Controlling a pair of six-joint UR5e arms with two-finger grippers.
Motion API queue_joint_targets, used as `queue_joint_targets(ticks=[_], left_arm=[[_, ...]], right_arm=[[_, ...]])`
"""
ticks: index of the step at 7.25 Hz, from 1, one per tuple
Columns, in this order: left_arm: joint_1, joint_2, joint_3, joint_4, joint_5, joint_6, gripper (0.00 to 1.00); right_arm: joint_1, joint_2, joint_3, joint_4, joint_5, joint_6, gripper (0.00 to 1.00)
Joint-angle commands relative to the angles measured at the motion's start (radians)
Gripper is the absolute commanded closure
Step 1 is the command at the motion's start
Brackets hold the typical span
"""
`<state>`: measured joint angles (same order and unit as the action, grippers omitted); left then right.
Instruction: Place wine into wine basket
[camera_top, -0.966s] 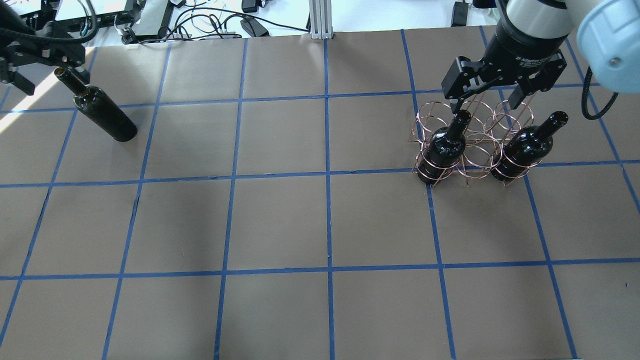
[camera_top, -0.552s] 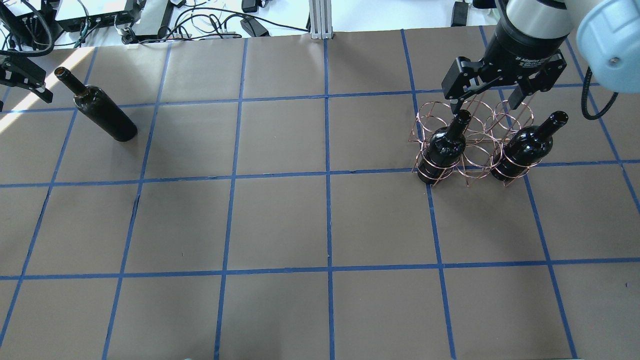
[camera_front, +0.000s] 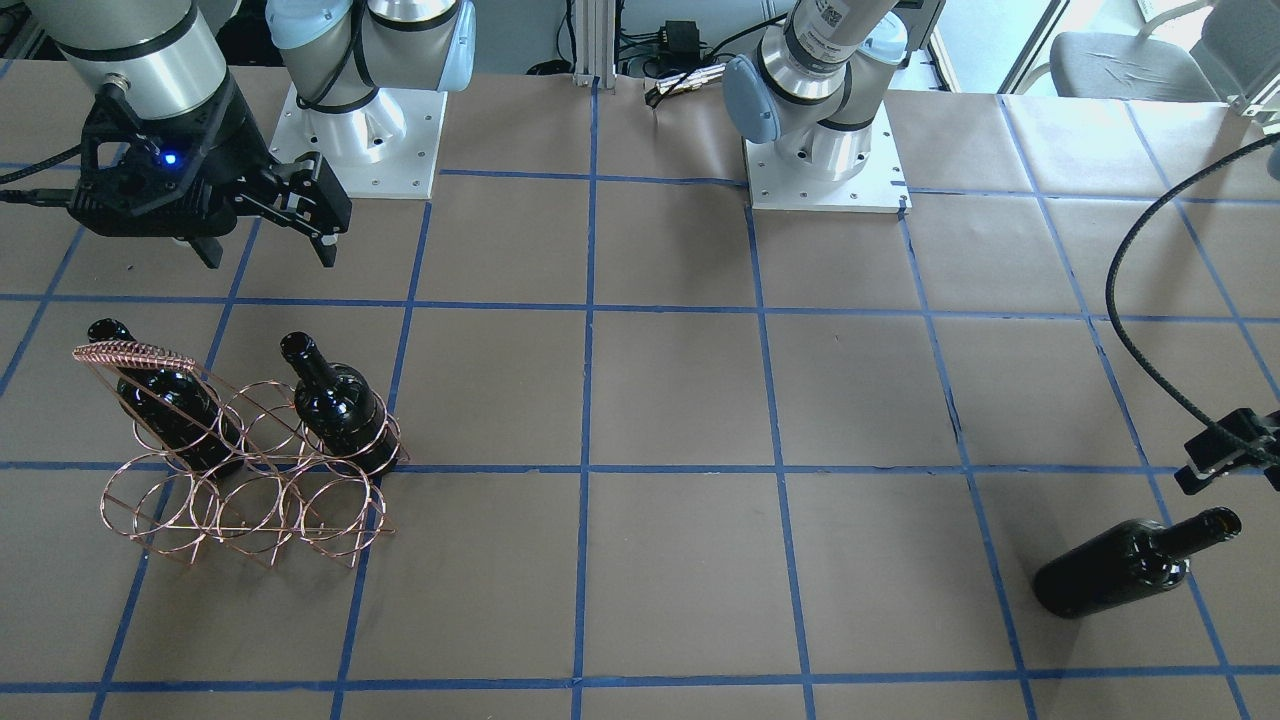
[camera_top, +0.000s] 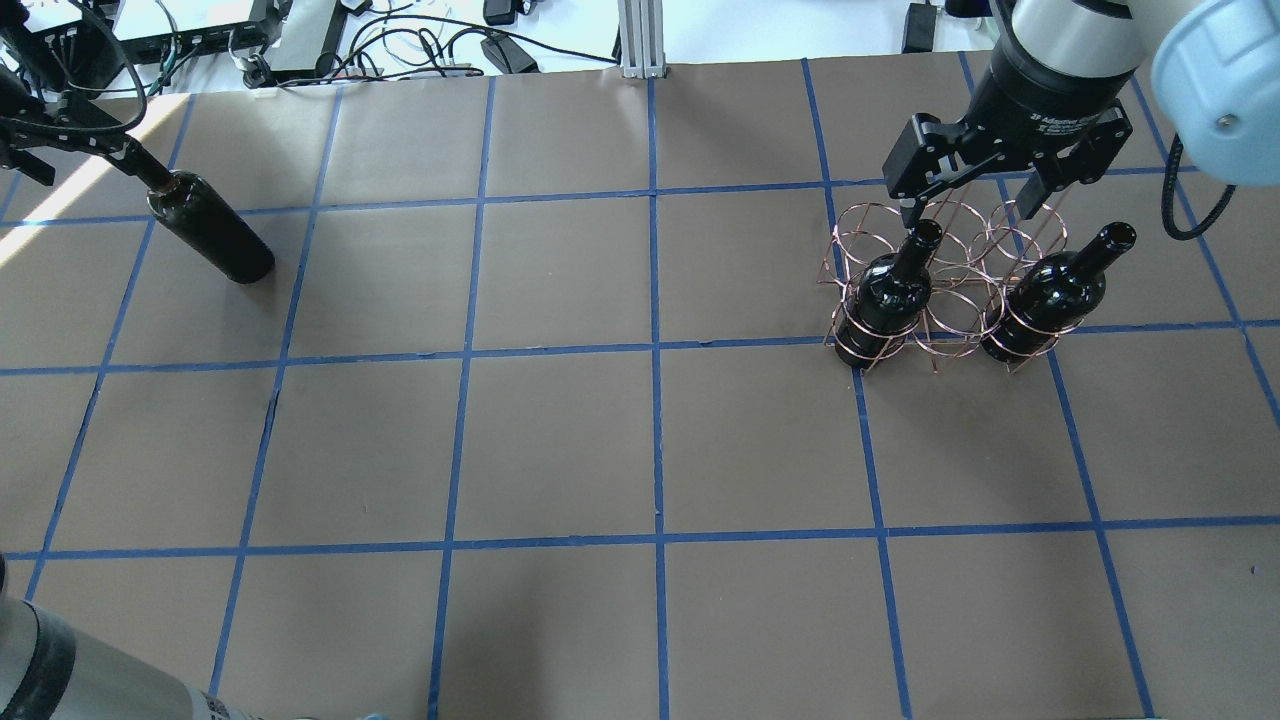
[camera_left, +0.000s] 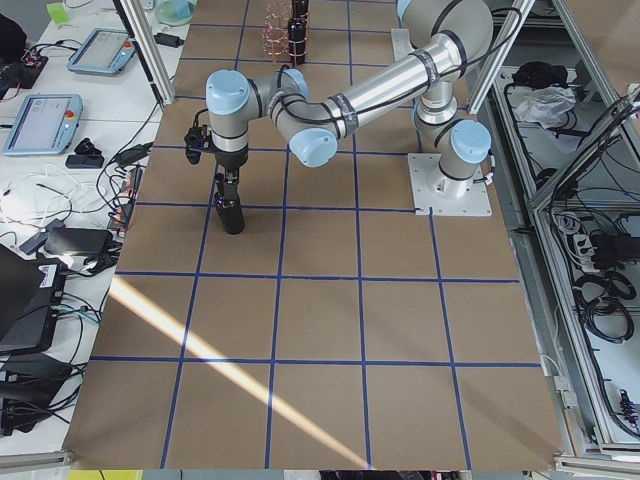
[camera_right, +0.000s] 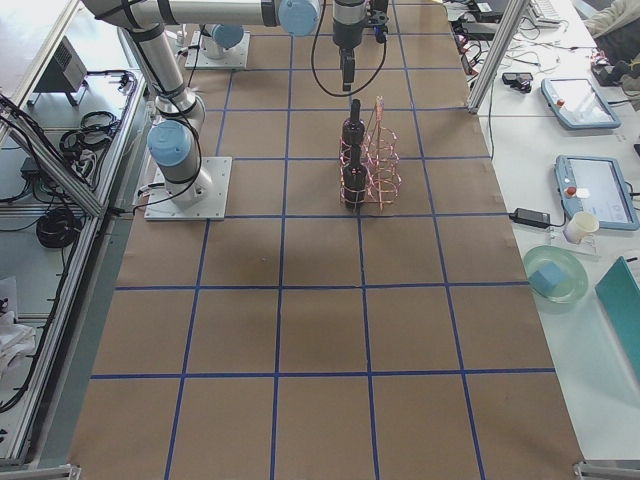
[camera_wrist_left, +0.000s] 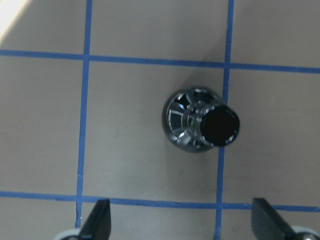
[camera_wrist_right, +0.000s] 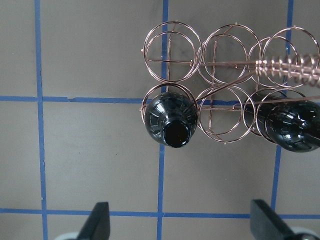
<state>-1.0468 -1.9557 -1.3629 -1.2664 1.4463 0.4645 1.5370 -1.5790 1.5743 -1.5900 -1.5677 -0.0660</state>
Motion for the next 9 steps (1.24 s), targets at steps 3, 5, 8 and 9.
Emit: queue_joint_targets(ticks=[3, 5, 8, 9], left_arm=[[-0.039, -0.048, 0.004, -0.002, -0.014, -0.015, 0.10], [-0.039, -0.051, 0.005, 0.010, 0.058, -0.004, 0.69], [-0.067, -0.045, 0.005, 0.027, 0.059, -0.010, 0.69], [-0.068, -0.046, 0.005, 0.028, 0.059, -0.010, 0.69]], right_arm=[[0.000, 0.002, 0.001, -0.001, -0.002, -0.001, 0.00], [0.000, 0.002, 0.001, -0.002, 0.000, -0.001, 0.00], [0.000, 0.002, 0.001, -0.001, 0.000, -0.001, 0.00], [0.000, 0.002, 0.003, -0.001, 0.000, -0.001, 0.00]])
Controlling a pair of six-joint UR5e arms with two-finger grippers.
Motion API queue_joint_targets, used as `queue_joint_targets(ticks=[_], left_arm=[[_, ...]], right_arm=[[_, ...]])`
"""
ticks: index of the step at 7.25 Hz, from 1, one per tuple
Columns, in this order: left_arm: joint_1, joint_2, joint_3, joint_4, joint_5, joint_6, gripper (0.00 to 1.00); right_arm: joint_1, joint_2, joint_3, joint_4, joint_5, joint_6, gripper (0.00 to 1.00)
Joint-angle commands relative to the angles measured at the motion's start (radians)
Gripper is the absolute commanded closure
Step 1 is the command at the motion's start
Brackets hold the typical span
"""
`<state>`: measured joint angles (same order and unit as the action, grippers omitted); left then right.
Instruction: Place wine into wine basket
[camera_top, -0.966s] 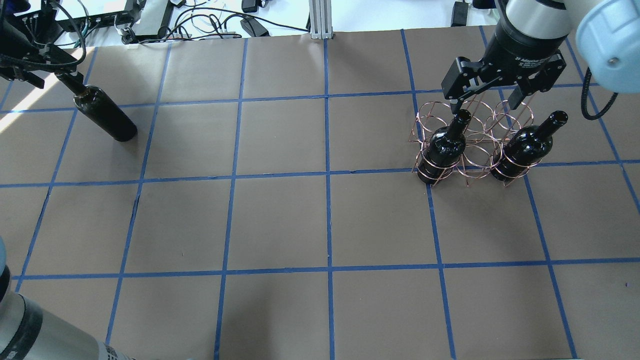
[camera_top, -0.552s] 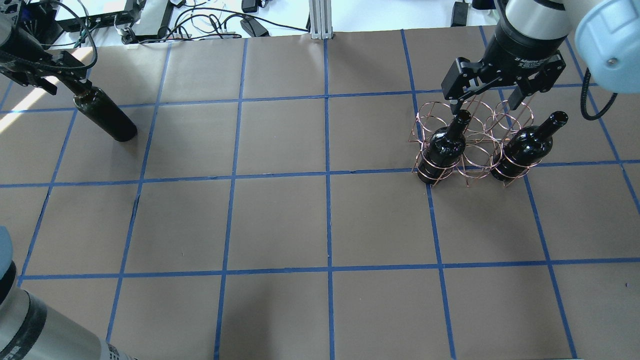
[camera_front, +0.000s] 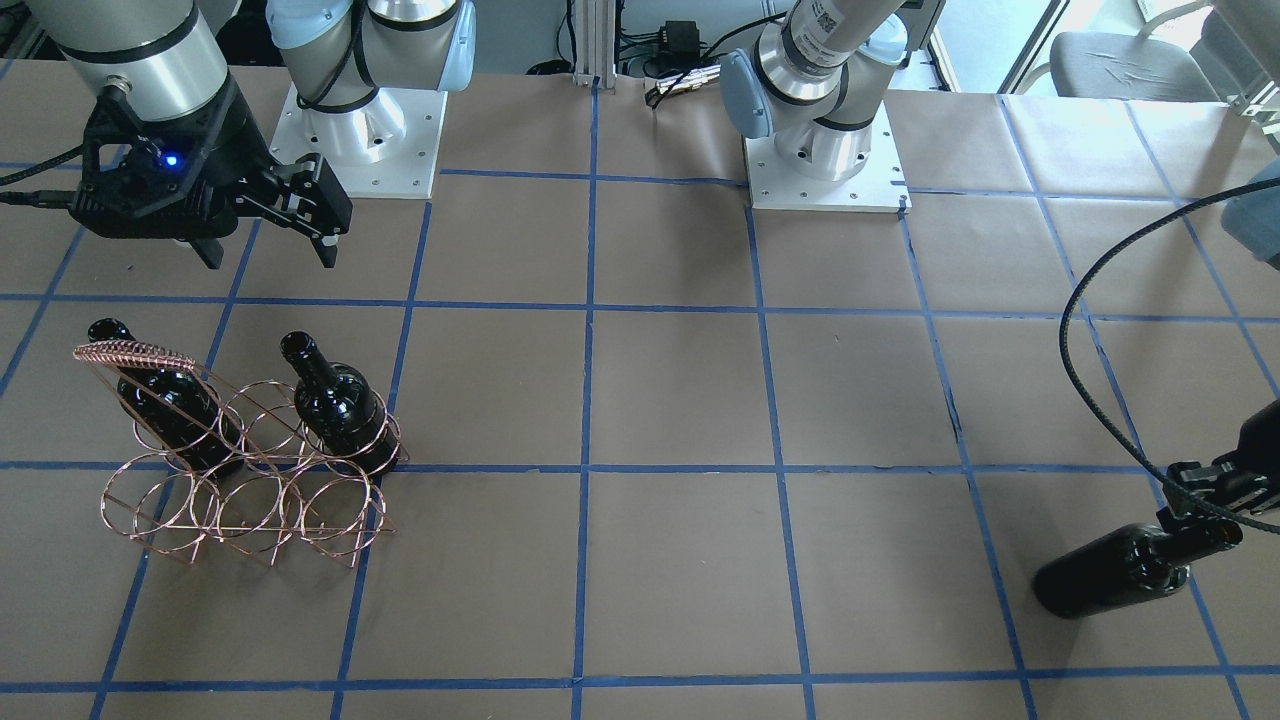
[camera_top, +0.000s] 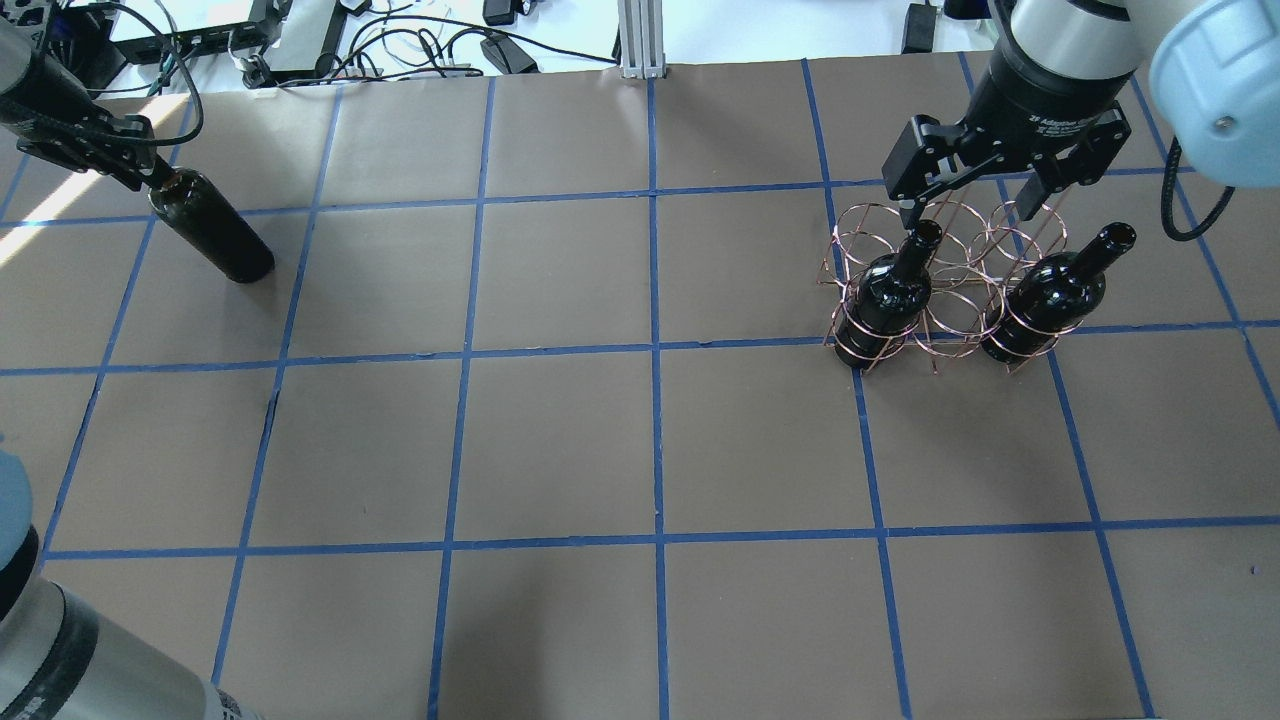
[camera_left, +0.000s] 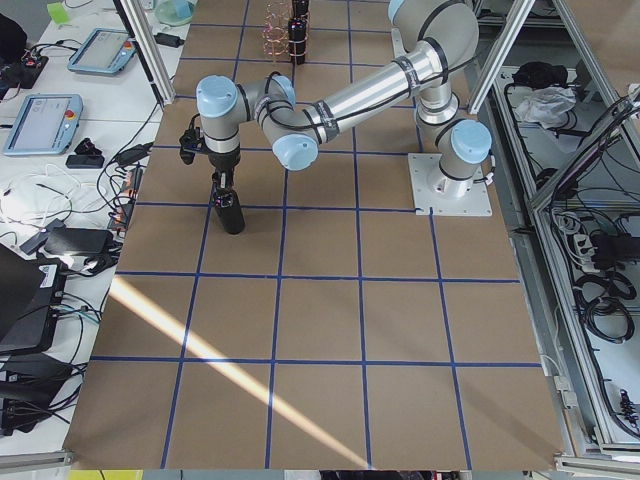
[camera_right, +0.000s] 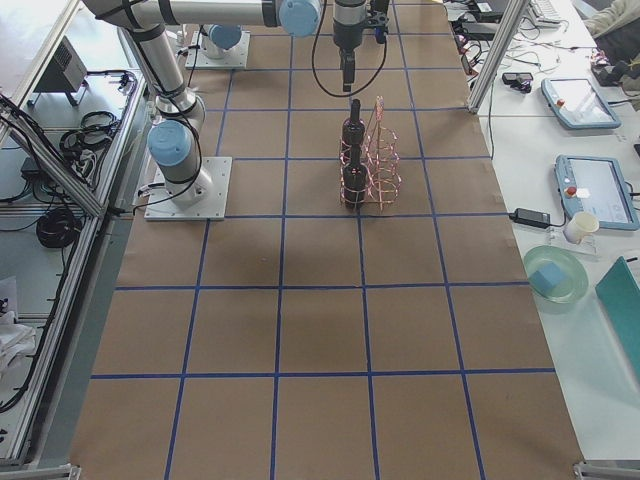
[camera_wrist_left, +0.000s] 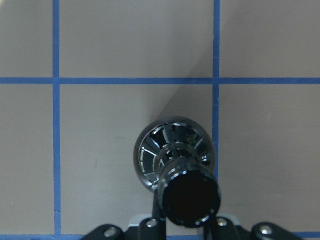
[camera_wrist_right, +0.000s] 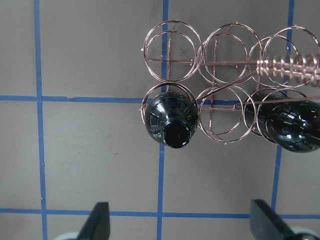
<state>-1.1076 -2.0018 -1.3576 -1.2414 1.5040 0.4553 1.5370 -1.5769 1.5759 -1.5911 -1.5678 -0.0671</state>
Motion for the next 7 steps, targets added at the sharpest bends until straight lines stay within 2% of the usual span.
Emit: queue_joint_targets(ticks=[1, 2, 4, 6, 7], left_arm=[[-0.008, 0.000, 0.000, 0.004, -0.001, -0.001, 0.67], [-0.008, -0.002, -0.001, 0.004, -0.002, -0.001, 0.34], [-0.008, -0.002, -0.002, 0.005, -0.002, 0.002, 0.33], [-0.008, -0.006, -0.001, 0.062, -0.004, 0.029, 0.34], [-0.009, -0.006, -0.005, 0.063, -0.005, 0.042, 0.37]], right_arm=[[0.000, 0.000, 0.001, 0.000, 0.000, 0.001, 0.00], [0.000, 0.002, 0.001, -0.007, 0.002, 0.001, 0.00], [0.002, 0.000, 0.001, -0.013, 0.002, 0.001, 0.00], [0.002, 0.002, 0.001, -0.010, 0.000, 0.000, 0.00], [0.002, 0.002, 0.001, -0.010, -0.001, 0.000, 0.00]])
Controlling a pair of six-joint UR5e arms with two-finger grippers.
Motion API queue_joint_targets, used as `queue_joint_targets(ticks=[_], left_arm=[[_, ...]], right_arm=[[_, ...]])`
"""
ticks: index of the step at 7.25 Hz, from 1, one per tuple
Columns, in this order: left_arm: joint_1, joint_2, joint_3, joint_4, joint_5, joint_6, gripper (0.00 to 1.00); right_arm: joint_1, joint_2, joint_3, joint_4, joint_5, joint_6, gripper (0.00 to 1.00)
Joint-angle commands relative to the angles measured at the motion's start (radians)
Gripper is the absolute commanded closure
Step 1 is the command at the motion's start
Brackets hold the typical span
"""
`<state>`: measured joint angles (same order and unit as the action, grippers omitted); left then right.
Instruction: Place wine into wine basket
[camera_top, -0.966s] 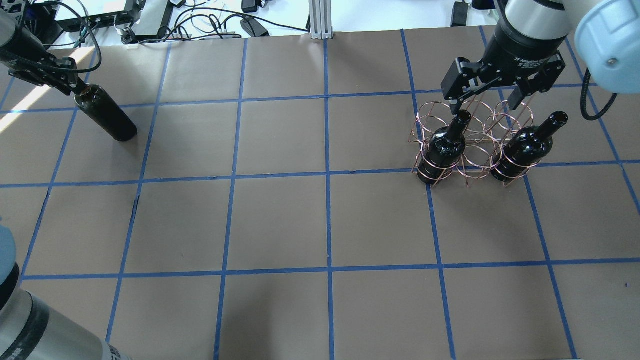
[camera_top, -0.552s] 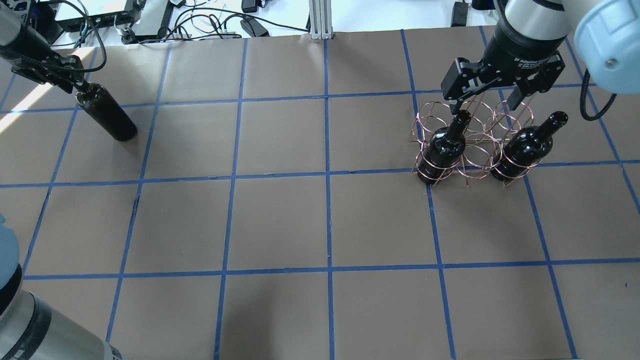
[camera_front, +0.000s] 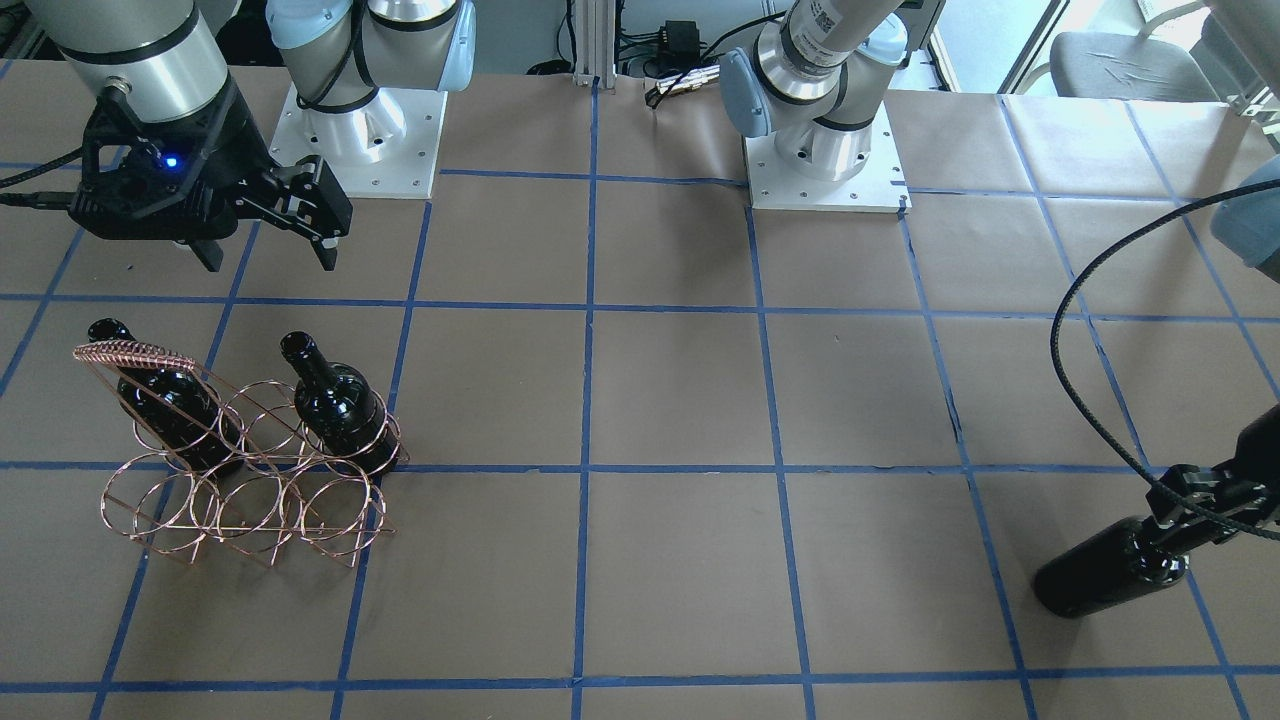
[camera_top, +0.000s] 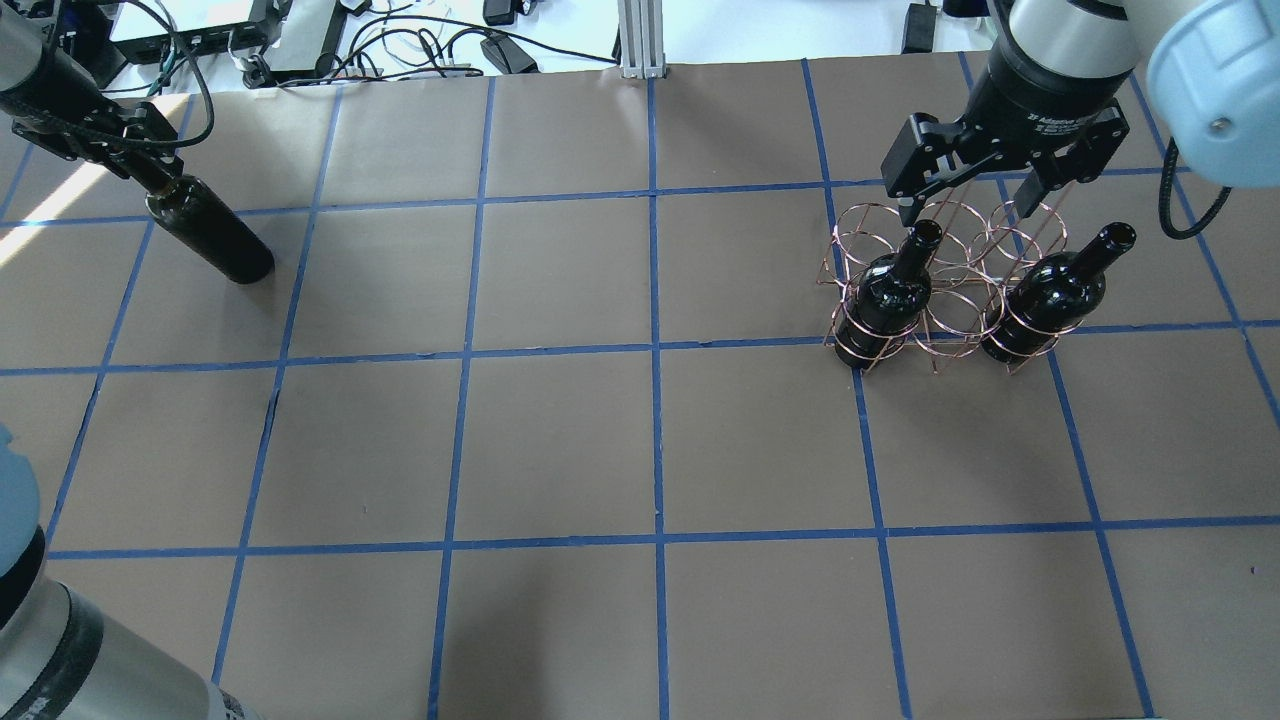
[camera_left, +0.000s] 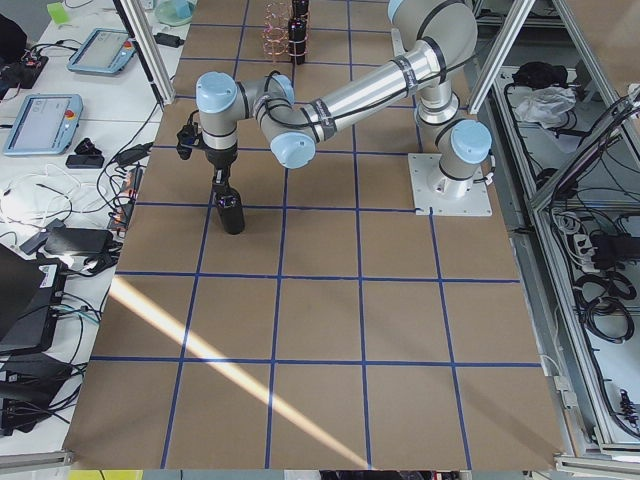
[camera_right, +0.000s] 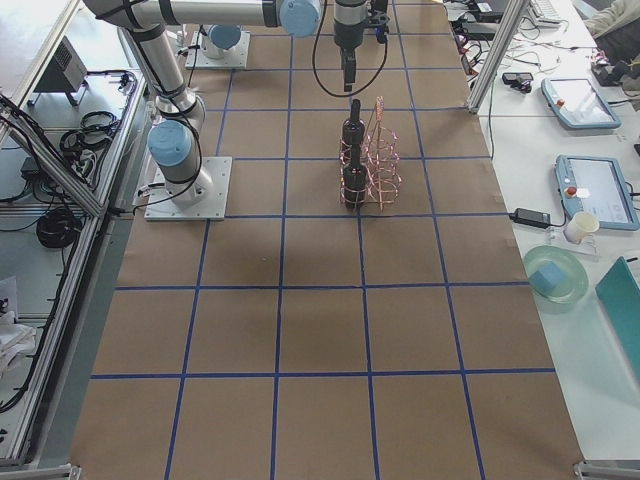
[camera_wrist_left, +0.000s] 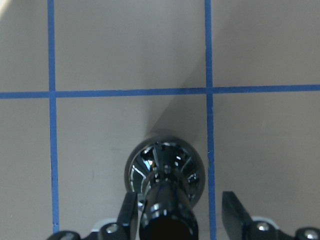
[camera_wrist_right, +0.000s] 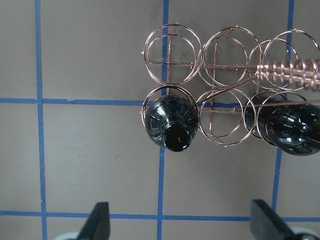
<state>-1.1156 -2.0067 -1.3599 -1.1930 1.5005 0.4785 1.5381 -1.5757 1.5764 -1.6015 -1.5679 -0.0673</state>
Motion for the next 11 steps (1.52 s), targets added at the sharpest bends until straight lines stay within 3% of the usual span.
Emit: queue_joint_targets(ticks=[1, 2, 3, 4, 7, 9, 11], left_arm=[[-0.001, -0.003, -0.001, 0.018, 0.000, 0.020, 0.51], [-0.001, -0.003, -0.001, 0.016, -0.002, 0.022, 0.61], [-0.001, -0.001, -0.001, 0.016, -0.002, 0.025, 0.86], [0.000, 0.000, -0.002, 0.013, -0.002, 0.026, 1.00], [-0.027, 0.034, -0.040, 0.001, 0.006, 0.009, 1.00], [-0.125, 0.130, -0.181, -0.007, 0.071, -0.134, 1.00], [-0.253, 0.256, -0.260, -0.037, 0.072, -0.368, 1.00]], right_arm=[[0.000, 0.000, -0.001, 0.000, -0.004, -0.002, 0.00], [-0.001, -0.001, 0.001, 0.000, -0.003, 0.000, 0.00], [0.000, -0.001, 0.001, 0.002, -0.003, 0.000, 0.00], [0.000, -0.001, -0.001, 0.002, -0.007, -0.005, 0.00], [0.000, -0.001, -0.001, 0.000, 0.000, 0.000, 0.00], [-0.001, -0.004, -0.001, 0.003, -0.009, -0.002, 0.00], [-0.001, -0.003, -0.001, 0.002, -0.008, -0.006, 0.00]])
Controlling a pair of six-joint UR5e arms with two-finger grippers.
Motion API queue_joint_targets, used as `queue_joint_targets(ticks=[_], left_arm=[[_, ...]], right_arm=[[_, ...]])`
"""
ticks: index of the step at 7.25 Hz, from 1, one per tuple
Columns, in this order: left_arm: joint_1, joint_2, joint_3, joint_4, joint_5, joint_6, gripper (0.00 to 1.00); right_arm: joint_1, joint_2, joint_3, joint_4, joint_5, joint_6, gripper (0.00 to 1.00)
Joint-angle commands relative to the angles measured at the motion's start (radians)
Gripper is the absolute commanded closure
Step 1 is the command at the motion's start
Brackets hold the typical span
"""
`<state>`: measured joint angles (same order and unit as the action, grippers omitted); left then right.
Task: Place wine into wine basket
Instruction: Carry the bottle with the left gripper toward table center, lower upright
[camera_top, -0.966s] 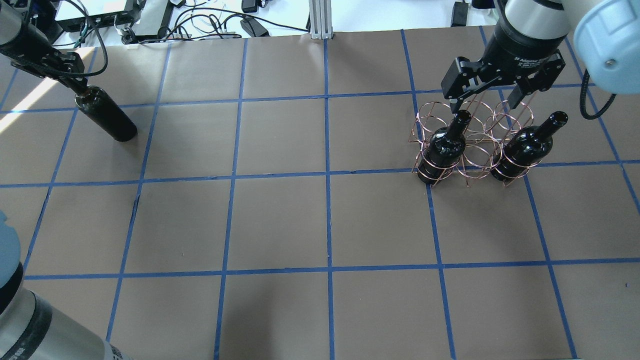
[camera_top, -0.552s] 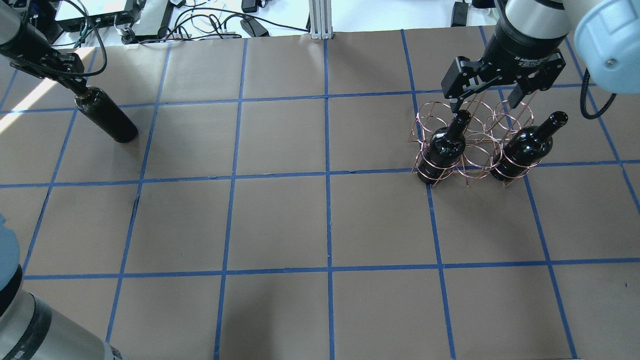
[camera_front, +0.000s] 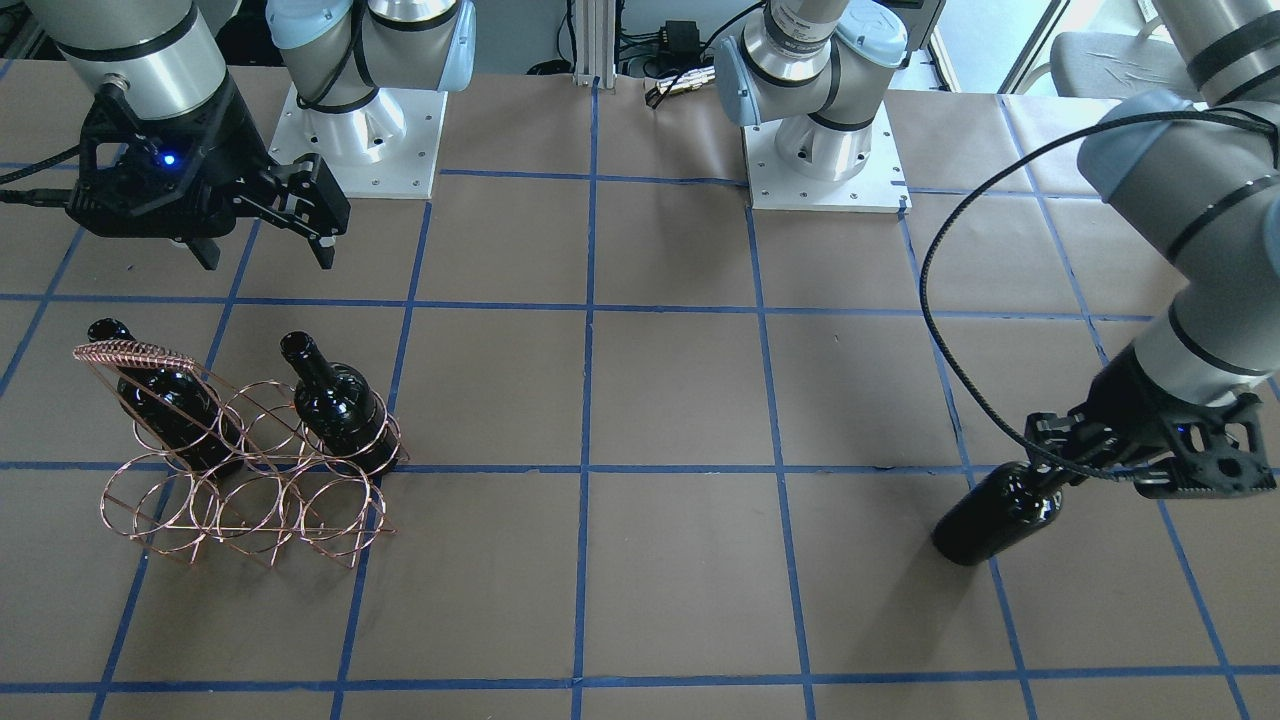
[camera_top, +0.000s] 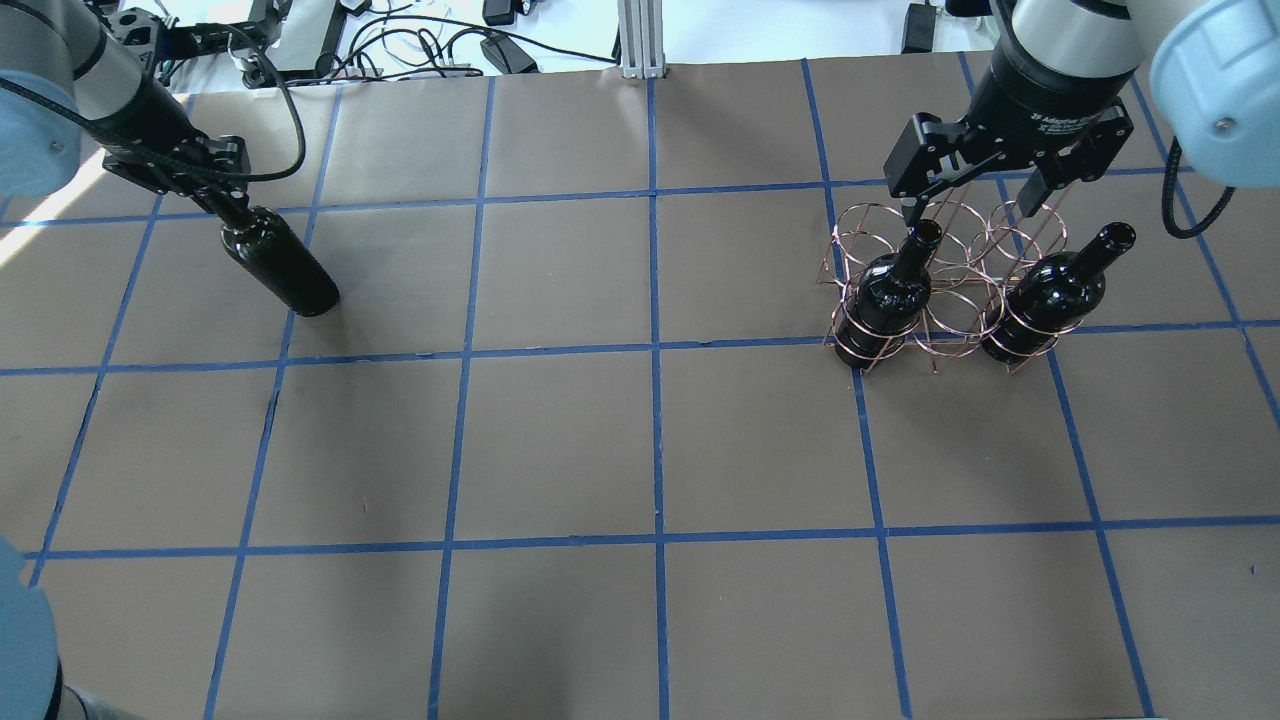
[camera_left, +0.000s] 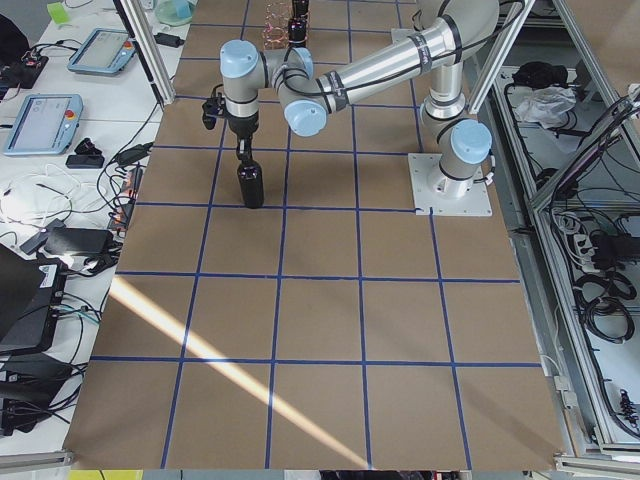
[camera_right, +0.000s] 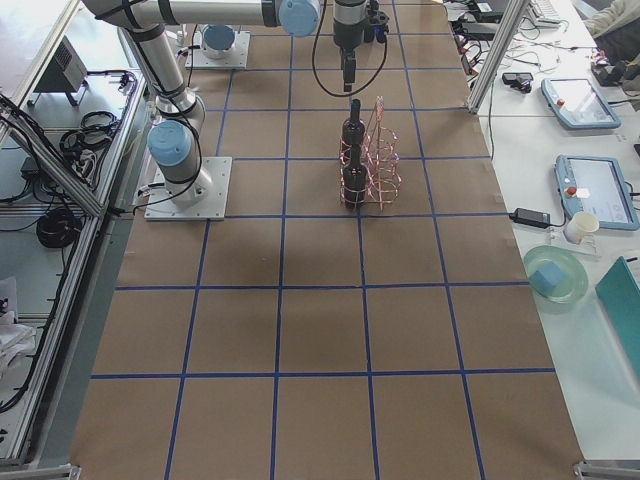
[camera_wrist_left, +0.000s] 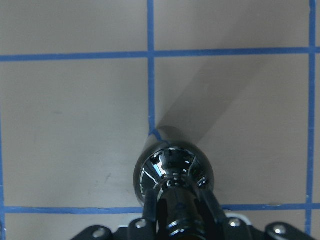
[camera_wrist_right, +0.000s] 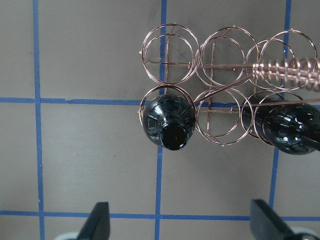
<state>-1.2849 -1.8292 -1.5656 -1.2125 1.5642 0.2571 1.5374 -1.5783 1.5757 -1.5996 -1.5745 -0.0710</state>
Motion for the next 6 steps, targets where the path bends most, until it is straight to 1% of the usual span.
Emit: queue_joint_targets(ticks=[1, 2, 3, 5, 6], left_arm=[[-0.159, 0.135, -0.103, -0.021, 0.010, -0.283, 1.00], [-0.254, 0.193, -0.166, -0.045, 0.010, -0.462, 1.00], [-0.357, 0.229, -0.218, -0.053, 0.016, -0.605, 1.00], [-0.556, 0.266, -0.231, -0.059, 0.005, -0.877, 1.00], [-0.687, 0.254, -0.237, -0.064, 0.007, -1.086, 1.00]], right_arm=[[0.001, 0.001, 0.000, -0.003, 0.007, 0.005, 0.00], [0.001, 0.000, 0.000, -0.002, 0.004, 0.005, 0.00], [0.001, 0.000, 0.000, -0.002, 0.004, 0.004, 0.00], [0.001, 0.001, 0.000, -0.002, 0.005, 0.005, 0.00], [0.001, 0.001, 0.001, -0.002, 0.005, 0.005, 0.00]])
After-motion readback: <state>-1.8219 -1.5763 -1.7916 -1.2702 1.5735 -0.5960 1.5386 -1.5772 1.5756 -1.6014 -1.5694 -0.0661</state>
